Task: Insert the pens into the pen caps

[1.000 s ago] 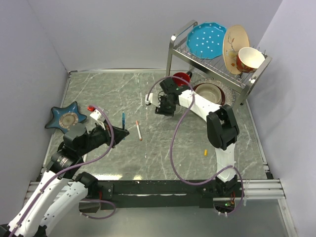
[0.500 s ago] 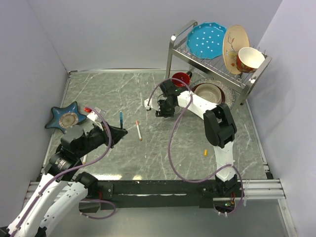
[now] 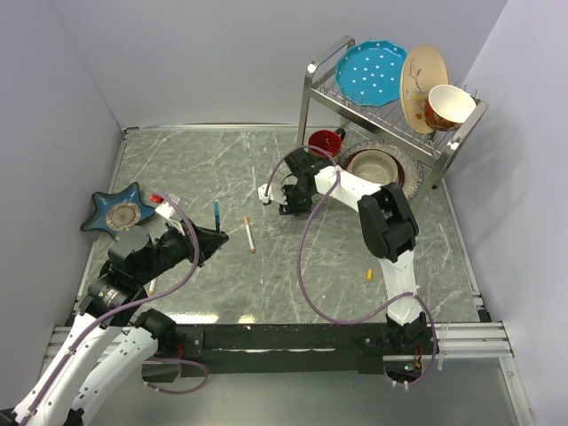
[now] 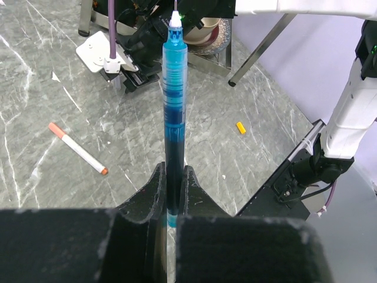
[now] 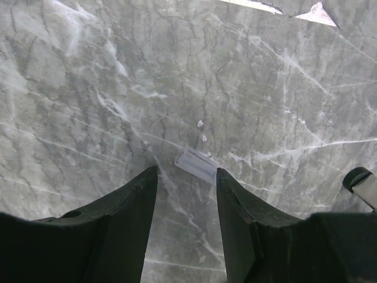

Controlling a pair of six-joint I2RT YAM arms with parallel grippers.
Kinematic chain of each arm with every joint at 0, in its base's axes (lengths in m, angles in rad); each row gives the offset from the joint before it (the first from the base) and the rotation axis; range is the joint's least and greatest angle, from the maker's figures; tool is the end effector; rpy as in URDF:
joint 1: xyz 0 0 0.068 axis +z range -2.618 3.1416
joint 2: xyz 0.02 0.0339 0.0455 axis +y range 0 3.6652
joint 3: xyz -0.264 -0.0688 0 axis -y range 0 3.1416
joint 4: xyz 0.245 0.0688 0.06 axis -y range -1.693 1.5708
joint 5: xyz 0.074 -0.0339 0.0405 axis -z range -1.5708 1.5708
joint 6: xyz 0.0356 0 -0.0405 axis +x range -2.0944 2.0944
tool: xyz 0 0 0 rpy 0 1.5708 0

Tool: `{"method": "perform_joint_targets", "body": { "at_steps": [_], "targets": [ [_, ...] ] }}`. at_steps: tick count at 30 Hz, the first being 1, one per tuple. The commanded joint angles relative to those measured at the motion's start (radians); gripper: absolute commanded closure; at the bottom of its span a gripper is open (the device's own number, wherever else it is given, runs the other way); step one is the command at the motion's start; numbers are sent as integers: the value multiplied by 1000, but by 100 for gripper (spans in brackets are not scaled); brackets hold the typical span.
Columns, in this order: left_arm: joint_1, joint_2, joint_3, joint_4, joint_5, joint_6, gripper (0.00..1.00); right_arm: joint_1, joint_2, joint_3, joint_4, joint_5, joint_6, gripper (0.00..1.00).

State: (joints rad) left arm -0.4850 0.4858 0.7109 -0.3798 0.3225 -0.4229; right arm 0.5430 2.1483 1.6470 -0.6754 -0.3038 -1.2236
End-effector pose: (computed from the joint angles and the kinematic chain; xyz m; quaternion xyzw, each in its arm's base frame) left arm 0.0995 -0.0652 0.3333 0.1276 0.7462 -0.3911 0.5234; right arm 0.3791 0.2413 0.1699 -0.7680 0.5923 0.0753 0.2320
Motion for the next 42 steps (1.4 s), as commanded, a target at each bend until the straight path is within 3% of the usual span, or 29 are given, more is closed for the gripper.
{"method": "perform_joint_targets", "body": {
  "at_steps": [1,13,32,36,38,42],
  "targets": [
    [0,-15,2,36,-13,9,99,-5,30,37,-1,-12,-113,48],
    [0,-24,5,32,-23,10,99,-2,71,71,-47,-17,-76,63],
    [0,-134,5,33,-143,-5,99,55,-24,16,-98,-55,93,84],
    [0,-150,4,30,-163,-10,99,92,-82,5,-50,-90,244,89],
    [0,-148,2,35,-165,-11,99,116,-126,-38,52,-101,344,97],
    [0,-133,21,19,-188,-5,99,201,-333,-290,282,-69,656,100]
  ]
}}
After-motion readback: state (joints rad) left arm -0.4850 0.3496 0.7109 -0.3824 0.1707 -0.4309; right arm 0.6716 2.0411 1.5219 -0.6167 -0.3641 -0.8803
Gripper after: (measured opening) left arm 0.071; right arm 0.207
